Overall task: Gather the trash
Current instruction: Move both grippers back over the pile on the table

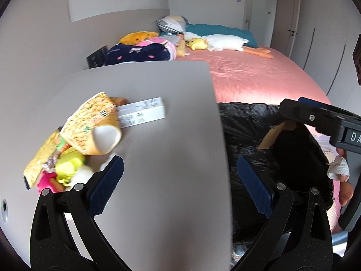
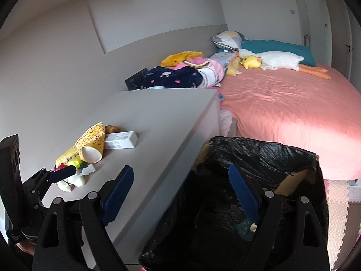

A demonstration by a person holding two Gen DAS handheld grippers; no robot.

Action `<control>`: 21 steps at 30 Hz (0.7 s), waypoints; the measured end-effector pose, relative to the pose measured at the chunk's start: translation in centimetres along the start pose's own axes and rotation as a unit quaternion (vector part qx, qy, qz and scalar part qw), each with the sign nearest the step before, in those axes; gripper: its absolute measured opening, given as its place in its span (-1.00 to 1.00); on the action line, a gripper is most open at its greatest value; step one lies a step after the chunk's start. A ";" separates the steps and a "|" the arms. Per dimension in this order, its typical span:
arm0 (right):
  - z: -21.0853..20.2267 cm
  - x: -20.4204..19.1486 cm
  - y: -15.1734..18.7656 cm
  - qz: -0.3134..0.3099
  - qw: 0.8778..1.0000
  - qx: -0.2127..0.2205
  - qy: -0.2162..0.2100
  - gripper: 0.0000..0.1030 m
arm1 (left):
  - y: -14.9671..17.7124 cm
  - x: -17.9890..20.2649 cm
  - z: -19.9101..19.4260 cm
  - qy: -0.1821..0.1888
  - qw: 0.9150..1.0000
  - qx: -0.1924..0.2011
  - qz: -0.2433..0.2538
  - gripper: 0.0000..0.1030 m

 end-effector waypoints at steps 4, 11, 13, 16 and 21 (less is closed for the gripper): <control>0.7 -1.3 0.1 -0.010 1.000 -0.004 -0.010 0.68 | 0.5 -1.9 -0.3 -0.008 1.000 0.001 0.002 0.88; 2.0 -3.4 0.2 -0.028 0.999 -0.014 -0.017 0.68 | 1.3 -5.4 -0.2 -0.026 1.000 -0.005 -0.011 0.88; 2.4 -3.9 0.1 -0.031 0.999 -0.014 -0.020 0.68 | 1.6 -6.4 0.0 -0.029 0.999 -0.007 -0.017 0.88; 2.9 -4.6 0.0 -0.035 0.999 -0.017 -0.025 0.68 | 1.9 -7.6 0.3 -0.030 0.999 -0.012 -0.025 0.88; 3.8 -5.8 -0.1 -0.050 0.998 -0.023 -0.029 0.68 | 2.5 -9.2 1.6 -0.028 0.998 -0.033 -0.037 0.78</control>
Point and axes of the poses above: each gripper's, at about its wrist camera, not at the fingertips, and z roughly the way its jaws point, x to its right, y to its underside, the point moved 8 cm from there along z, roughly the way its jaws point, and after that the axes turned 4 degrees about -x, right-handed, at the moved point
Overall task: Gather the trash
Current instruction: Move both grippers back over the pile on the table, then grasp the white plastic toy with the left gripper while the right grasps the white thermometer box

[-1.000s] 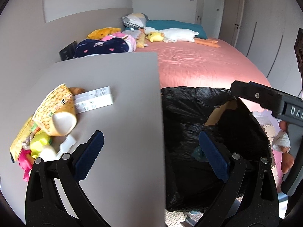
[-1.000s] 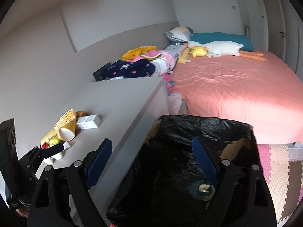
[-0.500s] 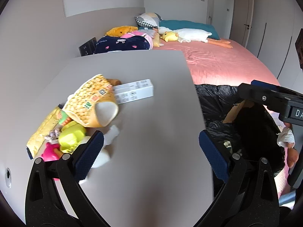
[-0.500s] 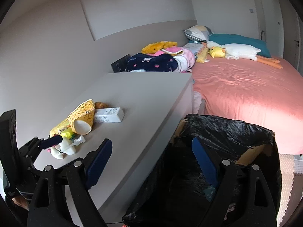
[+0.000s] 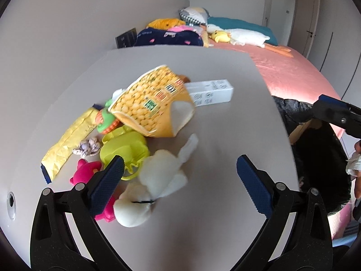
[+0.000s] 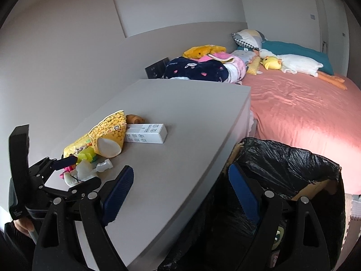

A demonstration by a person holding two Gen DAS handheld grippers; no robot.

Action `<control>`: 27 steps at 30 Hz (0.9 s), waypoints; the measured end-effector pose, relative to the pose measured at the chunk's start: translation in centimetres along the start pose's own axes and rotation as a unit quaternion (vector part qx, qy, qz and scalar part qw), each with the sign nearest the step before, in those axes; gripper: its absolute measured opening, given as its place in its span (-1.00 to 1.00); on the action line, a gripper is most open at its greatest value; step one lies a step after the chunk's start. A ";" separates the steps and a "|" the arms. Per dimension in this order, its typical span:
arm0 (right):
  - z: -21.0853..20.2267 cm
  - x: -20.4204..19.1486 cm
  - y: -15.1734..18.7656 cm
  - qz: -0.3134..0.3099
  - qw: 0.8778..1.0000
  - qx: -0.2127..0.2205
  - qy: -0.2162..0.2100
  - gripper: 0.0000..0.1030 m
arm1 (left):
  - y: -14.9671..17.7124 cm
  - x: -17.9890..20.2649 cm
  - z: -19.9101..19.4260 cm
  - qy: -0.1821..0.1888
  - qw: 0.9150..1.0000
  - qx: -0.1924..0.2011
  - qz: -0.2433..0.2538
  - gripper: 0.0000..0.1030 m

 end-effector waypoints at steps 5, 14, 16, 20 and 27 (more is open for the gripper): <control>1.4 -1.3 -0.9 -0.035 0.999 -0.007 -0.007 0.68 | 0.7 -0.9 1.3 0.006 1.000 -0.030 -0.006 0.43; 5.1 -3.0 -1.8 -0.077 0.996 -0.036 -0.010 0.68 | 1.0 -2.0 1.2 0.014 0.999 -0.036 -0.013 -0.17; 6.0 -3.4 -2.0 -0.090 0.995 -0.044 -0.013 0.68 | 1.1 -2.0 1.1 0.028 0.999 -0.037 -0.019 -0.30; 7.7 -4.2 -2.8 -0.114 0.992 -0.053 -0.015 0.68 | 1.0 -2.0 0.4 0.053 0.998 -0.032 -0.028 -0.46; 10.8 -4.9 -3.9 -0.164 0.984 -0.071 -0.008 0.68 | 0.8 -2.2 -0.6 0.083 0.996 -0.022 -0.039 -0.47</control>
Point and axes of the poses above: each gripper's, at about its wrist camera, not at the fingertips, and z roughly the way its jaws point, x to its right, y to its underside, the point moved 8 cm from there along z, roughly the way its jaws point, and after that the axes turned 4 degrees about -x, right-handed, at the moved point
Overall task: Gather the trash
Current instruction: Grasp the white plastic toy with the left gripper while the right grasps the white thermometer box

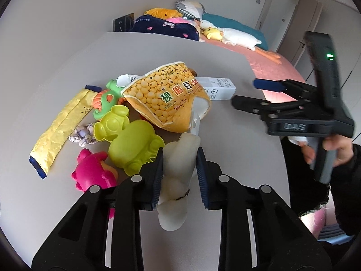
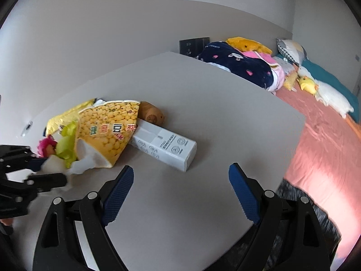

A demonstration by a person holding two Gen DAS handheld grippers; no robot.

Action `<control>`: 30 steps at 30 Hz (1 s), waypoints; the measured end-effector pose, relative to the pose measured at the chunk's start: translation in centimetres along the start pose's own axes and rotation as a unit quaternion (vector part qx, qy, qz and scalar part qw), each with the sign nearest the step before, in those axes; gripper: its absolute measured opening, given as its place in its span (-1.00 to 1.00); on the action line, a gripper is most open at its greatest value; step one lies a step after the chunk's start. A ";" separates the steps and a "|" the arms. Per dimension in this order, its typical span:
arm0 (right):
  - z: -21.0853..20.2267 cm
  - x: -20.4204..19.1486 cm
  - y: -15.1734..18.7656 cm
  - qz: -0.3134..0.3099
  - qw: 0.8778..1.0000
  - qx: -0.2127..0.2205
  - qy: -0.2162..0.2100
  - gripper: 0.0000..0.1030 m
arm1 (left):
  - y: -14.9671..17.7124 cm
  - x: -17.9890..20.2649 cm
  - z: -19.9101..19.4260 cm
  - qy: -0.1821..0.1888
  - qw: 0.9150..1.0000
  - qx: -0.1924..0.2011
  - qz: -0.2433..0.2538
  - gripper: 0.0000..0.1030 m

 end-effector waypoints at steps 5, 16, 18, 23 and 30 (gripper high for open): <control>1.8 -0.3 -1.6 -0.057 0.998 -0.006 0.018 0.68 | 0.3 0.0 0.6 0.000 1.000 -0.013 -0.002 -0.47; 5.3 -3.3 -3.3 -0.159 0.987 -0.012 -0.003 0.24 | 0.6 -0.4 1.3 0.011 1.000 -0.024 -0.009 -0.47; 5.5 -3.8 -3.4 -0.170 0.985 -0.012 -0.007 0.11 | 0.4 -0.5 1.4 0.014 1.000 -0.026 -0.011 -0.44; 5.0 -5.0 -2.7 -0.191 0.981 -0.028 -0.023 -0.29 | 0.6 -0.7 1.2 0.024 0.999 -0.032 -0.011 -0.42; 3.7 -5.8 -2.0 -0.149 0.987 -0.013 -0.056 -0.43 | 0.7 -0.4 1.1 0.006 1.000 -0.022 -0.006 -0.42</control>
Point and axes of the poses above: each gripper's, at about its wrist camera, not at the fingertips, and z roughly the way its jaws point, x to its right, y to its underside, the point moved 8 cm from there along z, roughly the way its jaws point, and after that the axes turned 4 degrees about -x, right-handed, at the moved point
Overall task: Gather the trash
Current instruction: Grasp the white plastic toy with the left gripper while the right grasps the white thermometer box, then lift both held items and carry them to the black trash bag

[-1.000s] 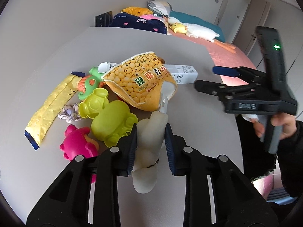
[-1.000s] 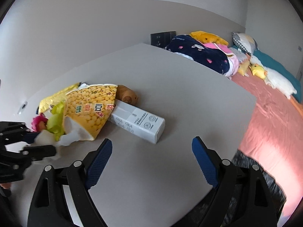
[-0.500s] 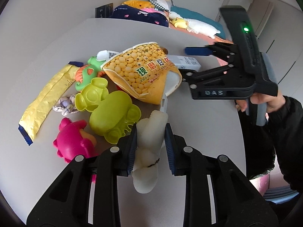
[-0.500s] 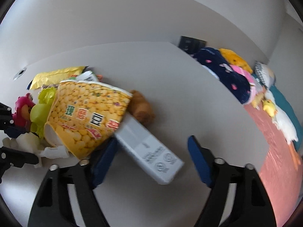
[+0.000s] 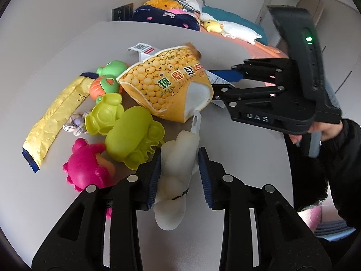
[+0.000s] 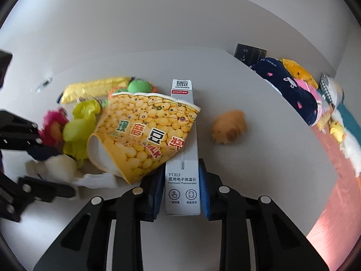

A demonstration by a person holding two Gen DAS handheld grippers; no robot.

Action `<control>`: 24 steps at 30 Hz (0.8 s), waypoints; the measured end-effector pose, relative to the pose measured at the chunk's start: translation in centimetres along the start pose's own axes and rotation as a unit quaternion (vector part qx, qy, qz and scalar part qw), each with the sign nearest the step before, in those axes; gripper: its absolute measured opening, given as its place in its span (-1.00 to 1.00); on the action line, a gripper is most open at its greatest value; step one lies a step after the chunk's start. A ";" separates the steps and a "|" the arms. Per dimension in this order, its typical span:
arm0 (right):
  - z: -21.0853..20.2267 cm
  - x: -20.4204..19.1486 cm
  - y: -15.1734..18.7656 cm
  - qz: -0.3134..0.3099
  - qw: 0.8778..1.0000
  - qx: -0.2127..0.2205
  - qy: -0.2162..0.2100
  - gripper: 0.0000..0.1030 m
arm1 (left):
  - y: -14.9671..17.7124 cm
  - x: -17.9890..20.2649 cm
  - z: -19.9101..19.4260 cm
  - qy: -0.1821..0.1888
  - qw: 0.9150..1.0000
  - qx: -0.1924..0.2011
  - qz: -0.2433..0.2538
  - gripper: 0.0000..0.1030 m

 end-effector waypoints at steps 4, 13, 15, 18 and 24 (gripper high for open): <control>-1.5 0.2 -0.2 0.038 0.999 0.020 -0.007 -0.43 | -0.2 0.2 -0.3 -0.004 1.000 0.011 0.000 -0.50; -6.0 0.7 -0.5 0.073 0.996 0.060 0.006 -0.43 | -1.0 0.8 -3.8 -0.012 0.998 0.056 -0.012 -0.50; -7.3 0.9 -0.3 0.087 0.994 0.069 0.010 -0.43 | -0.6 1.1 -4.8 -0.017 0.997 0.068 -0.018 -0.50; -8.8 1.0 0.4 0.106 0.991 0.075 0.013 -0.43 | -0.3 1.7 -6.3 -0.018 0.996 0.086 -0.025 -0.50; -11.6 1.3 2.3 0.139 0.987 0.084 0.013 -0.43 | 0.4 3.7 -7.6 -0.017 0.995 0.095 -0.021 -0.50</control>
Point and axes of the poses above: each gripper's, at about its wrist camera, not at the fingertips, and z roughly the way its jaws point, x to its right, y to its underside, the point moved 8 cm from there along z, roughly the way its jaws point, and after that the axes turned 4 degrees about -x, right-handed, at the moved point
